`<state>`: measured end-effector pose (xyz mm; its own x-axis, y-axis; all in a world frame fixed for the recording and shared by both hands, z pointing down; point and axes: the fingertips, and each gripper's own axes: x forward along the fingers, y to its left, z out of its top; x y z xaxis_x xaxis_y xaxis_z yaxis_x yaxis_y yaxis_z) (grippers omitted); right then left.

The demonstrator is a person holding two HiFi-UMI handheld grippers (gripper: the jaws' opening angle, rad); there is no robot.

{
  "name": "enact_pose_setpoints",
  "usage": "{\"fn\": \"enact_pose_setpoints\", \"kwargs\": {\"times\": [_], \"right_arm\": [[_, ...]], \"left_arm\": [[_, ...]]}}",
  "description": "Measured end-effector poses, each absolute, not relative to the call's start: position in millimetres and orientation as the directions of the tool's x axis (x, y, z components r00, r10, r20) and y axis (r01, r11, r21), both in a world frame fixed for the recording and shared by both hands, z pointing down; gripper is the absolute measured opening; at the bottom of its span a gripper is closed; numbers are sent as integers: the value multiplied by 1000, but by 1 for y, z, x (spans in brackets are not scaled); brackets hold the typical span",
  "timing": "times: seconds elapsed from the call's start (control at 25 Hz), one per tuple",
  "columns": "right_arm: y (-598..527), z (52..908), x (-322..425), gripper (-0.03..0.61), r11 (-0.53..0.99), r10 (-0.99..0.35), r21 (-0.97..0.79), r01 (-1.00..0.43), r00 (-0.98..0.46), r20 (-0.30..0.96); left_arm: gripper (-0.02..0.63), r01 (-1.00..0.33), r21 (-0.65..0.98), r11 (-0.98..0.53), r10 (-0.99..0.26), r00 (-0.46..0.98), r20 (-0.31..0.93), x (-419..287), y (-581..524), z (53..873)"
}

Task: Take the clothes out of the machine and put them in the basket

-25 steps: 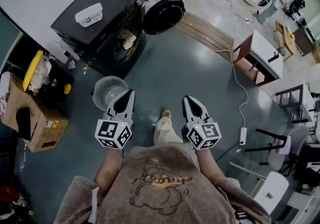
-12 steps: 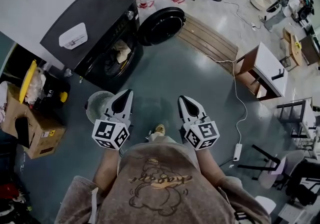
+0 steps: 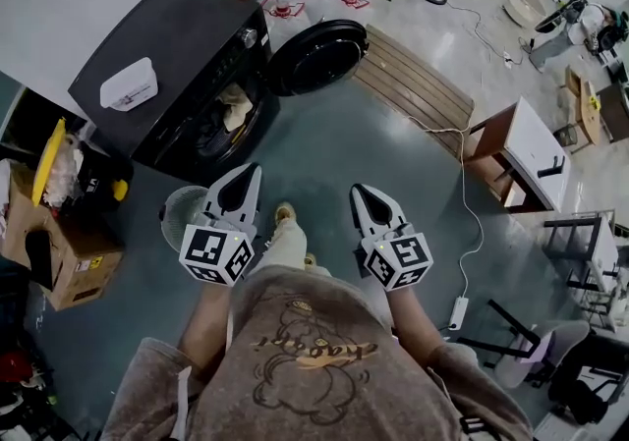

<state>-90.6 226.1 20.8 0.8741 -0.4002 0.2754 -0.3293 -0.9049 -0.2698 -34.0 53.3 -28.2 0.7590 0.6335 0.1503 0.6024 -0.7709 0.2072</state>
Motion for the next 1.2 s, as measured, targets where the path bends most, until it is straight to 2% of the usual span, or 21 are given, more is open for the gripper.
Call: {"fn": "enact_pose_setpoints", "kwargs": {"times": [0.4, 0.72, 1.2], "right_arm": [[216, 25, 28, -3, -859, -508, -232, -457, 815, 279], [164, 31, 131, -3, -752, -658, -228, -618, 689, 304], [81, 54, 199, -3, -550, -821, -217, -806, 475, 318]], "left_arm": [[8, 530, 238, -814, 570, 807, 155, 57, 50, -6], [8, 384, 256, -887, 434, 883, 179, 125, 8, 9], [8, 131, 276, -952, 191, 960, 206, 154, -51, 39]]}}
